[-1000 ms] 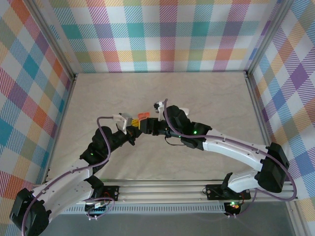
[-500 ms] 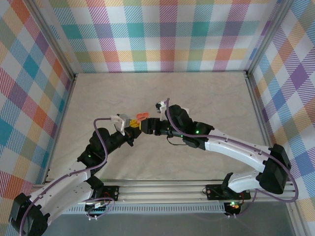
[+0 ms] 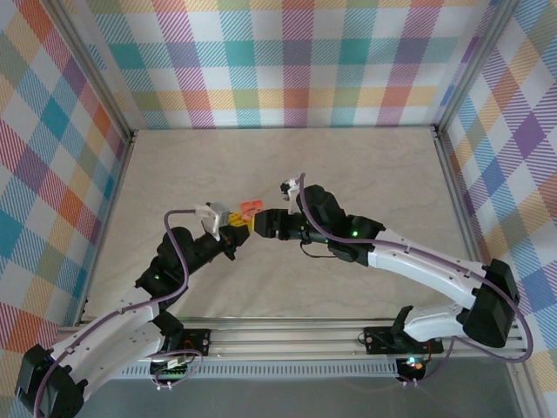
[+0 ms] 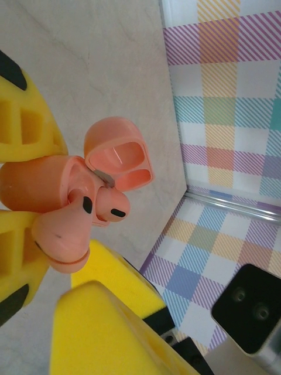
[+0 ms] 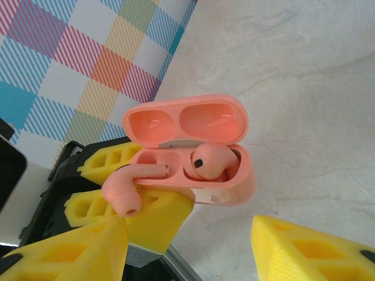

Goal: Insert the wireless bluetooth earbuds into the charging case

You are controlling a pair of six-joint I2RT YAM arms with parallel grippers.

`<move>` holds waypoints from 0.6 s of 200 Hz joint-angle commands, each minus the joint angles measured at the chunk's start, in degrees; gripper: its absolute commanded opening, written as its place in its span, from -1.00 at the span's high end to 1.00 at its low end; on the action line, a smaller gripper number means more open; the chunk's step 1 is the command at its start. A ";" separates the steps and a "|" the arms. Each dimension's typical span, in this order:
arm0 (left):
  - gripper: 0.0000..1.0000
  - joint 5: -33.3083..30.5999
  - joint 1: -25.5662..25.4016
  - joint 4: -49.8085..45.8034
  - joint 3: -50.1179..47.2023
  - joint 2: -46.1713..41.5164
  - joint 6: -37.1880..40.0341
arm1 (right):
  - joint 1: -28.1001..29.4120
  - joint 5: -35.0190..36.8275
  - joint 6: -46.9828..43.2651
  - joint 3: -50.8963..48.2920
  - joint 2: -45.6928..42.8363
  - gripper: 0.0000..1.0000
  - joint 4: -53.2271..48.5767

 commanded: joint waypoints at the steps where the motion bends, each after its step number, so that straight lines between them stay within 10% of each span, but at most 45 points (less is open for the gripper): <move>1: 1.00 -0.75 -0.53 -0.93 1.15 -0.70 0.80 | -0.24 0.65 -0.27 0.41 -2.46 -0.16 -2.07; 120: 1.00 5.65 -0.55 -0.57 0.97 1.92 3.57 | -4.00 -11.31 -27.34 18.66 1.96 0.40 -26.26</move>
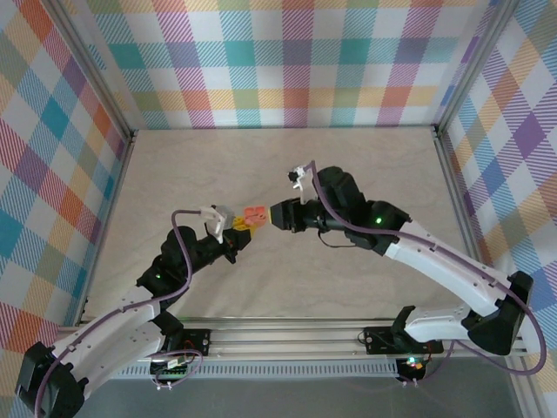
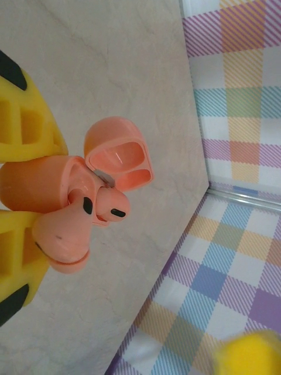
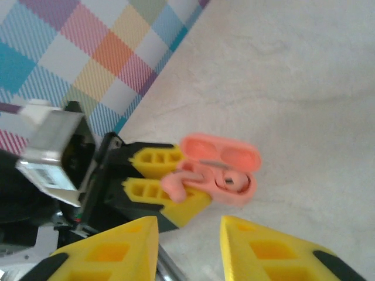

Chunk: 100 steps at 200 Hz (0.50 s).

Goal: Insert the wireless bluetooth earbuds into the charging case

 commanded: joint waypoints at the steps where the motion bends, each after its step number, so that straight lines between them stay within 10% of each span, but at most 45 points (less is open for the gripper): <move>1: 1.00 3.42 -0.53 2.37 0.93 0.61 1.38 | -0.23 -6.85 -10.09 5.48 3.86 0.40 -8.91; 100: 1.00 9.46 -0.52 5.39 -0.08 1.56 1.84 | -0.15 -10.38 -19.32 9.90 11.22 0.27 -15.44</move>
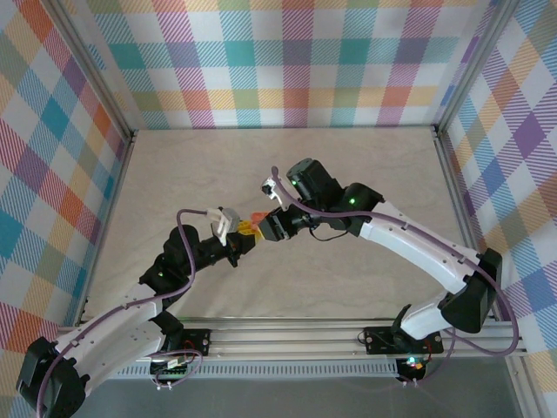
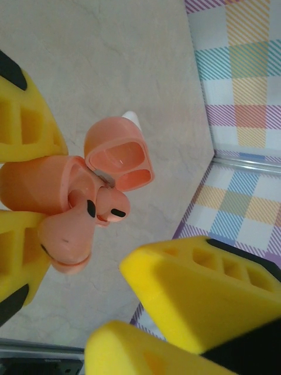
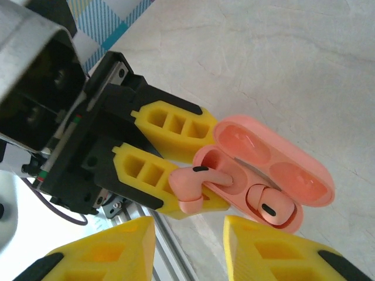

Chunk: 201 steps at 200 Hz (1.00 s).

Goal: Insert the wireless bluetooth earbuds into the charging case

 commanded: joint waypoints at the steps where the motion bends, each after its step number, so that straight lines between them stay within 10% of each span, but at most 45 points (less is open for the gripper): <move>1: 1.00 2.58 -0.53 3.43 -0.08 -0.04 1.05 | 0.11 -0.71 -3.90 1.90 0.66 0.27 -2.16; 201: 1.00 4.56 -0.53 4.13 2.07 2.78 1.46 | 1.61 1.36 -8.05 4.49 4.70 0.28 -5.19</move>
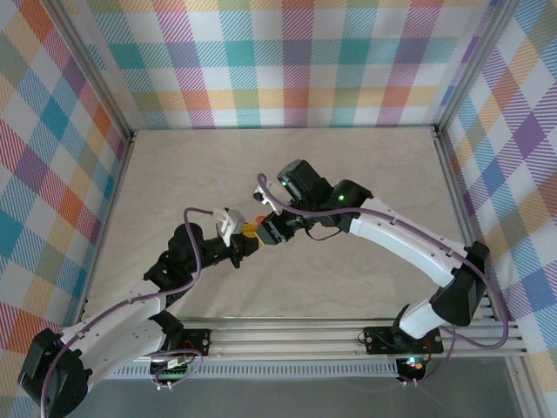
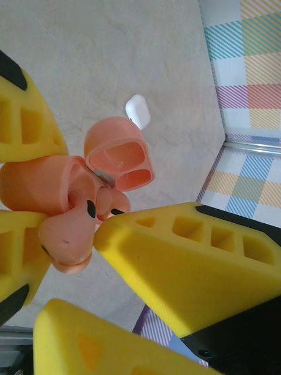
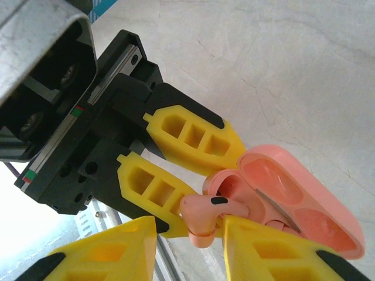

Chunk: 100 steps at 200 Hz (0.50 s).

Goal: Insert the wireless bluetooth earbuds into the charging case

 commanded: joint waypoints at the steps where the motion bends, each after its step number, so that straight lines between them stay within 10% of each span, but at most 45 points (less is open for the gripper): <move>1: 1.00 1.43 -0.53 2.88 2.07 -0.44 0.71 | 0.38 0.79 -1.38 1.43 0.71 0.28 -1.38; 100: 1.00 1.56 -0.53 2.78 2.01 -0.95 0.56 | 0.62 1.91 -1.96 -0.03 -0.12 0.59 0.71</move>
